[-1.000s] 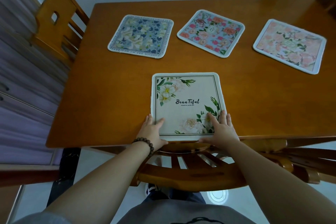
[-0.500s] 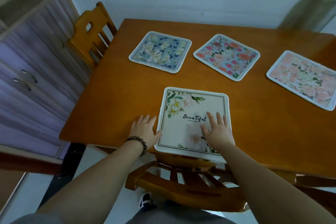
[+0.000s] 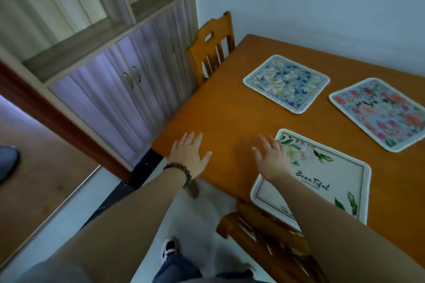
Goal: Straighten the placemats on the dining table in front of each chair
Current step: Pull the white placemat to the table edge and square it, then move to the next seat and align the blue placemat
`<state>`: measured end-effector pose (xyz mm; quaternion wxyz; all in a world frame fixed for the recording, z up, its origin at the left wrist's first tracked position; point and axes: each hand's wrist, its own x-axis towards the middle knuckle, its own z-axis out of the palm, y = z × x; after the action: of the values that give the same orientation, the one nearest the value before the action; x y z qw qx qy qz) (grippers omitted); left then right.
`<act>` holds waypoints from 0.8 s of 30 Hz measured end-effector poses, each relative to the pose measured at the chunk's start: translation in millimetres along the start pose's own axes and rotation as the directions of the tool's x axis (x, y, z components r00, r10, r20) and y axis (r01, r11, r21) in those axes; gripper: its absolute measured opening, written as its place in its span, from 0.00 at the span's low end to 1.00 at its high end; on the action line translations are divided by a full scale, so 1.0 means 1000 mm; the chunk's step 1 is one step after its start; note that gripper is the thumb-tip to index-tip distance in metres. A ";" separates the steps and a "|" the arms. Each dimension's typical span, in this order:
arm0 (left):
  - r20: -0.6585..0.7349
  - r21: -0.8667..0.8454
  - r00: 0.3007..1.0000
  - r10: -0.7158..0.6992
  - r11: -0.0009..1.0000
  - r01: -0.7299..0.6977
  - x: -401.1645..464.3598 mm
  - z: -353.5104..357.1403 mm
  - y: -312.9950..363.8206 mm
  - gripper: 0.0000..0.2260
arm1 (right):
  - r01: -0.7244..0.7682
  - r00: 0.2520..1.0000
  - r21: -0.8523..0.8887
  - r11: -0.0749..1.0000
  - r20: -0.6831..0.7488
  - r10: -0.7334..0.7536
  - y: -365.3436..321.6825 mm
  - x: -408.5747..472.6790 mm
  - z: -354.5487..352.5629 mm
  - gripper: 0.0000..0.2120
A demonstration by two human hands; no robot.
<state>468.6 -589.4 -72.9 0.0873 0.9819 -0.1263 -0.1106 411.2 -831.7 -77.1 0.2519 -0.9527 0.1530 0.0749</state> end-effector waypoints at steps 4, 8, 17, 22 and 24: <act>-0.024 -0.015 0.999 -0.048 0.999 0.048 0.008 -0.017 -0.051 0.32 | 0.054 0.998 0.025 0.998 0.019 -0.055 -0.052 0.019 0.018 0.27; -0.005 -0.014 0.999 -0.047 0.999 0.047 0.027 -0.027 -0.111 0.32 | 0.030 0.999 0.051 0.998 0.023 -0.031 -0.100 0.039 0.044 0.27; 0.049 -0.062 0.995 0.081 0.995 -0.078 0.106 -0.055 -0.251 0.32 | -0.181 0.983 0.106 0.978 -0.014 0.183 -0.220 0.092 0.123 0.26; 0.059 -0.051 0.985 0.165 0.985 -0.162 0.142 -0.080 -0.291 0.32 | -0.260 0.959 0.117 0.958 -0.087 0.271 -0.262 0.106 0.128 0.26; 0.069 -0.074 0.977 0.202 0.978 -0.197 0.156 -0.086 -0.297 0.32 | -0.297 0.945 0.110 0.948 -0.108 0.309 -0.268 0.111 0.124 0.26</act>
<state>703.8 -335.8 -79.7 0.1258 0.9559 -0.2238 -0.1426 595.5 -576.0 -86.0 0.2712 -0.9079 0.3162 0.0464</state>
